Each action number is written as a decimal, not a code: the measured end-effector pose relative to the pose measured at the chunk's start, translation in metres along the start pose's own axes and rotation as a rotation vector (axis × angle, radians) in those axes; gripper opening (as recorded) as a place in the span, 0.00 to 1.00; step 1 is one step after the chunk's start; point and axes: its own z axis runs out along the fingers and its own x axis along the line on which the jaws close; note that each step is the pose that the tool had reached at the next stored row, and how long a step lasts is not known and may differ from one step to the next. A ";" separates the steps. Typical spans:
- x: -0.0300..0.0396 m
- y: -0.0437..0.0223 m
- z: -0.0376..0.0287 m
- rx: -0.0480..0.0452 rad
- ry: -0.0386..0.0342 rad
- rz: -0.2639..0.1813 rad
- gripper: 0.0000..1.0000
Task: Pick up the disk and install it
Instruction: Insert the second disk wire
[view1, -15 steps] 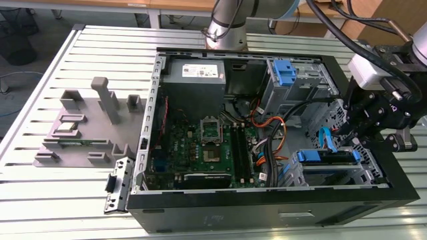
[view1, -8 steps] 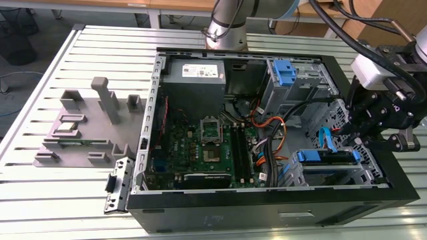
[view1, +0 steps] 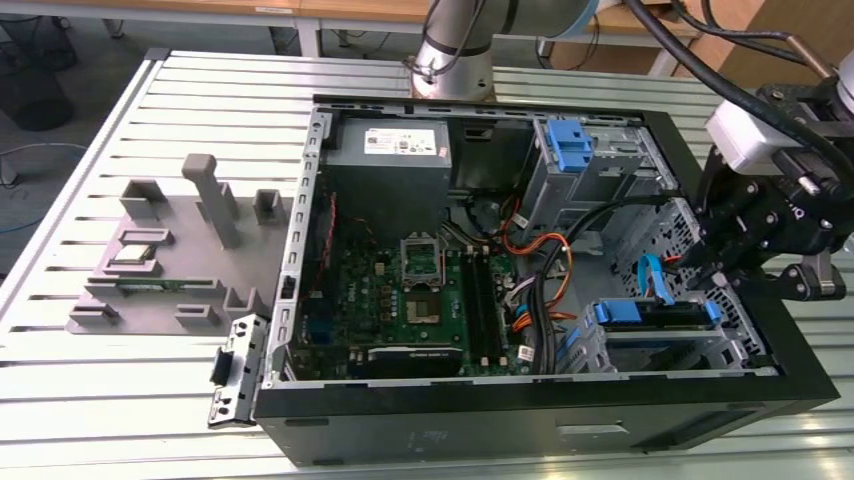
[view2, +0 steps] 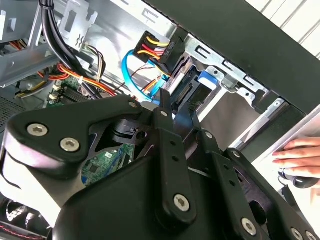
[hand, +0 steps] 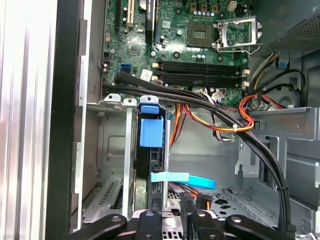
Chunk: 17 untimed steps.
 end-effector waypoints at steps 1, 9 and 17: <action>-0.0001 0.0000 -0.0008 0.0000 -0.0002 0.000 0.29; -0.0004 0.0001 -0.0047 0.0000 -0.0002 0.000 0.29; -0.0016 -0.0005 -0.0048 0.0000 0.0001 0.000 0.29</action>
